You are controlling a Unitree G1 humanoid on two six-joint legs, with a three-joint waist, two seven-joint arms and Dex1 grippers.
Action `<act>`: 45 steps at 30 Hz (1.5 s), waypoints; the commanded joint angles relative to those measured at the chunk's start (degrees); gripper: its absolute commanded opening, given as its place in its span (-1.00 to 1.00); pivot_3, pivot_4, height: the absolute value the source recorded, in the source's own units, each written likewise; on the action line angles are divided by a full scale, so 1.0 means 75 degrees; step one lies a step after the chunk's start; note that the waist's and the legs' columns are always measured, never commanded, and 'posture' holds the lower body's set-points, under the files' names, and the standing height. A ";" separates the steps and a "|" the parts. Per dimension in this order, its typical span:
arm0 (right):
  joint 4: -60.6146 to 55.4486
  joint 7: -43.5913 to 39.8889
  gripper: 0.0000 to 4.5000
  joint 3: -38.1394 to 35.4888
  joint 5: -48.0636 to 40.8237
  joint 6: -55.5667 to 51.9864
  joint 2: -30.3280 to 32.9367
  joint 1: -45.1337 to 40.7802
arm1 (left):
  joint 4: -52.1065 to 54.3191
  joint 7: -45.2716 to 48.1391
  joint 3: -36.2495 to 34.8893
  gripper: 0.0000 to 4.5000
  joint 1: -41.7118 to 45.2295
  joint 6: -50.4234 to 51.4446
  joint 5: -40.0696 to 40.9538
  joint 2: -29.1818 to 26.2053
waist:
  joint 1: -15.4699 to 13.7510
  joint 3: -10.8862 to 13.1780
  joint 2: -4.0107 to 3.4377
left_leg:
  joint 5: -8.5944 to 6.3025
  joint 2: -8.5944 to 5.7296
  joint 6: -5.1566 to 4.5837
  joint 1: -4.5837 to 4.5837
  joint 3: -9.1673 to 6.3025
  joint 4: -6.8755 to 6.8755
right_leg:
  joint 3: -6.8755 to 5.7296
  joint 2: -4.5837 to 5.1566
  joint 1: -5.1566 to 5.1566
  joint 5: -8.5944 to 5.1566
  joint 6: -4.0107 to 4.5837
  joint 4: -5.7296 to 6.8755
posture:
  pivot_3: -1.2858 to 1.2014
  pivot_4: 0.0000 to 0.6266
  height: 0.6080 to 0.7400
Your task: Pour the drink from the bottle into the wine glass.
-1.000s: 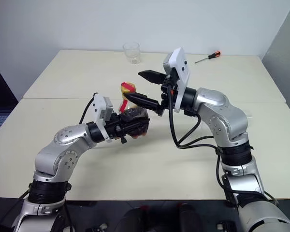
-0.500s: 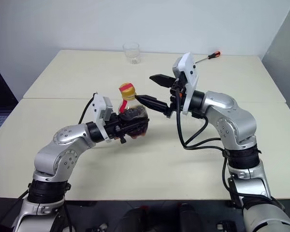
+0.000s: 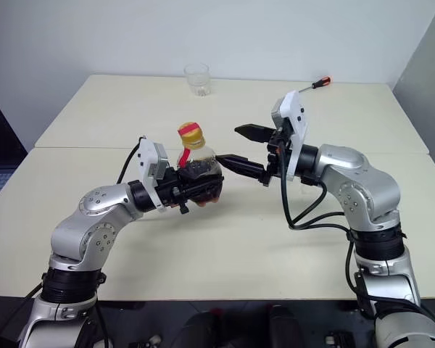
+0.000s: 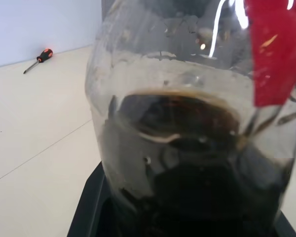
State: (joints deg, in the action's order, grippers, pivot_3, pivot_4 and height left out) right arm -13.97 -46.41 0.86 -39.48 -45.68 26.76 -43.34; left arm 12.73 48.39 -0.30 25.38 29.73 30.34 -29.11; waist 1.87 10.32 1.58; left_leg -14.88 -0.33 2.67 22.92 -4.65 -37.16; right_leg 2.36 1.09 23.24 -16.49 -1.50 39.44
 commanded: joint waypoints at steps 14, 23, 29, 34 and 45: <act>-0.0035 0.0652 0.97 -0.0027 -0.0798 -0.0091 -0.1200 -0.0974 | 0.0204 0.0016 -0.0063 -0.27 0.0118 -0.0239 0.0038 0.0123 | 0.0001 0.0000 0.0000 | 0.0000 -0.0002 0.0000 0.0000 -0.0001 -0.0004 | 0.0000 0.0001 0.0000 0.0000 0.0000 0.0002 | 0.03 -0.52 1.00; 0.0393 0.0458 0.97 0.0433 0.0084 0.0756 -0.1303 -0.0985 | 0.0400 0.0043 -0.0076 -0.27 -0.0036 -0.0229 0.0068 0.0068 | 0.0002 0.0000 0.0000 | 0.0000 0.0000 0.0000 -0.0002 -0.0002 -0.0002 | -0.0001 0.0000 0.0000 0.0000 0.0000 0.0003 | 0.03 -0.52 1.00; 0.0499 0.0330 0.97 0.0484 0.0210 0.0883 -0.1326 -0.0982 | 0.0461 -0.0003 -0.0078 -0.27 -0.0031 -0.0199 0.0087 0.0090 | 0.0001 0.0000 0.0000 | 0.0000 -0.0001 0.0000 0.0000 -0.0002 -0.0002 | -0.0001 0.0001 0.0001 0.0000 0.0000 0.0003 | 0.03 -0.52 1.00; 0.0455 0.0270 0.42 0.0460 0.0184 0.0830 -0.1386 -0.0988 | 0.0413 0.0006 -0.0101 -0.27 0.0000 -0.0211 0.0083 0.0075 | 0.0001 0.0000 0.0000 | 0.0000 0.0000 0.0000 -0.0001 -0.0001 -0.0002 | -0.0001 0.0000 0.0001 0.0000 0.0000 0.0003 | 0.03 -0.52 1.00; 0.0470 0.0129 -0.50 0.0414 0.0216 0.0817 -0.1330 -0.1043 | 0.0338 -0.0007 -0.0077 -0.27 0.0057 -0.0243 0.0045 0.0108 | 0.0001 0.0000 0.0000 | 0.0001 0.0000 0.0000 -0.0001 -0.0001 -0.0002 | -0.0001 0.0000 0.0001 0.0000 0.0000 0.0003 | 0.03 -0.52 1.00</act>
State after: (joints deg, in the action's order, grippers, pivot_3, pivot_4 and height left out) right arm -9.16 -45.09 4.59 -37.70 -40.11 16.47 -50.13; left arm 13.07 48.14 -0.22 24.42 29.63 30.23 -28.41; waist 1.87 10.32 1.58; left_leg -14.87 -0.34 2.68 22.91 -4.67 -37.17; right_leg 2.35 1.10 23.24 -16.49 -1.50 39.47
